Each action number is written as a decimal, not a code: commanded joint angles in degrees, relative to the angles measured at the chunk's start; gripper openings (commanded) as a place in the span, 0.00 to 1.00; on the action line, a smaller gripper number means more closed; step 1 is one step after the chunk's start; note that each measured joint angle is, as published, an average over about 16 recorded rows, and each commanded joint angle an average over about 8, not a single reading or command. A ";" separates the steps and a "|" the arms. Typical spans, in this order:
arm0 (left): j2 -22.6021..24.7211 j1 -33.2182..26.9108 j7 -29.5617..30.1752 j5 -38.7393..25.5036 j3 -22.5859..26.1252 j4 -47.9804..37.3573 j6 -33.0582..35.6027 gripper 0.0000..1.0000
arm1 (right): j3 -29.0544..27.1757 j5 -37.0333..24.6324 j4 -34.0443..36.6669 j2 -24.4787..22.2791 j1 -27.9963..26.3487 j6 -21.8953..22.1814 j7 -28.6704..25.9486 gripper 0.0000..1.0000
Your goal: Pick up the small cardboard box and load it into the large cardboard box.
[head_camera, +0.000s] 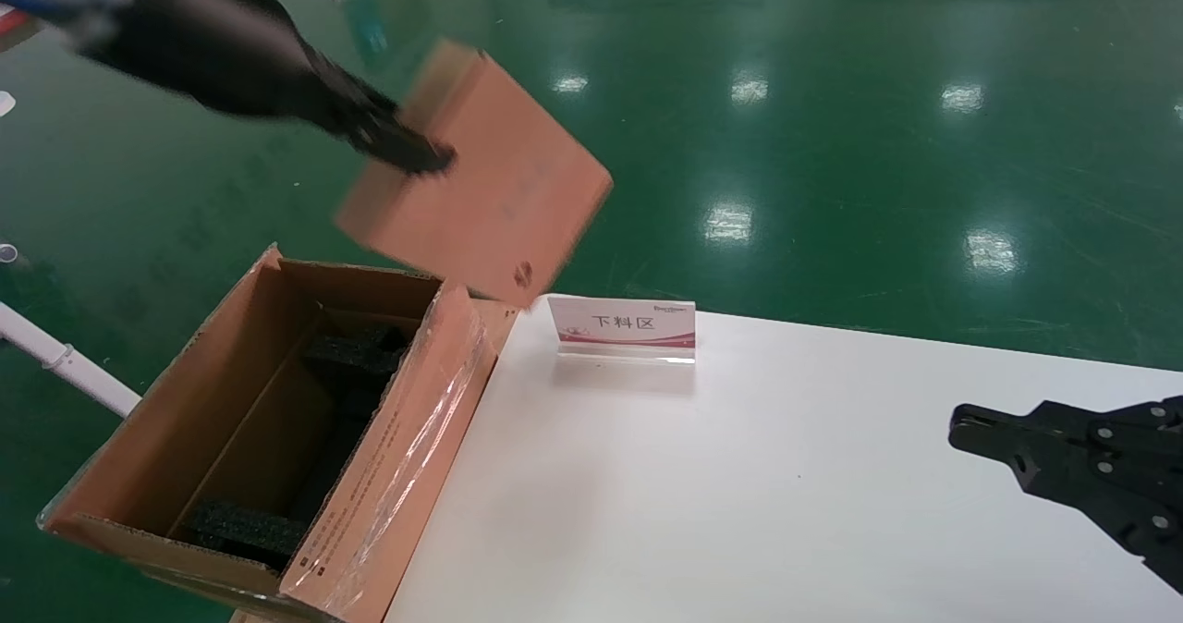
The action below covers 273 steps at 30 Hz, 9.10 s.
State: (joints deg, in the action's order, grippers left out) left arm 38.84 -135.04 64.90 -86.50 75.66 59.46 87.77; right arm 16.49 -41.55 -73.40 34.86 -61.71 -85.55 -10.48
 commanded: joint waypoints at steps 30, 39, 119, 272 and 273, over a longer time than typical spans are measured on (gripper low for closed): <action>-0.54 -23.96 -7.28 6.00 43.97 -9.34 3.34 0.00 | 0.11 0.08 0.00 -0.05 -0.03 0.05 0.06 1.00; -1.53 -21.81 -4.17 7.94 48.73 -8.58 1.33 0.00 | 0.15 0.10 0.00 -0.06 -0.03 0.06 0.07 1.00; -0.18 -0.47 2.76 4.50 53.51 -15.82 -17.04 0.00 | 0.42 0.28 0.00 -0.17 -0.09 0.18 0.21 1.00; -7.01 49.07 -40.47 35.36 -27.08 12.02 -14.42 1.00 | 0.74 0.53 0.13 -0.29 -0.18 0.31 0.41 1.00; -6.84 50.35 -41.19 35.85 -28.80 12.13 -13.77 1.00 | 0.73 0.53 0.13 -0.29 -0.18 0.31 0.41 1.00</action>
State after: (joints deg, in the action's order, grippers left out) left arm 32.00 -84.74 23.73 -50.67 46.93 71.59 73.97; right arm 17.20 -41.04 -73.28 34.57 -61.88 -85.24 -10.08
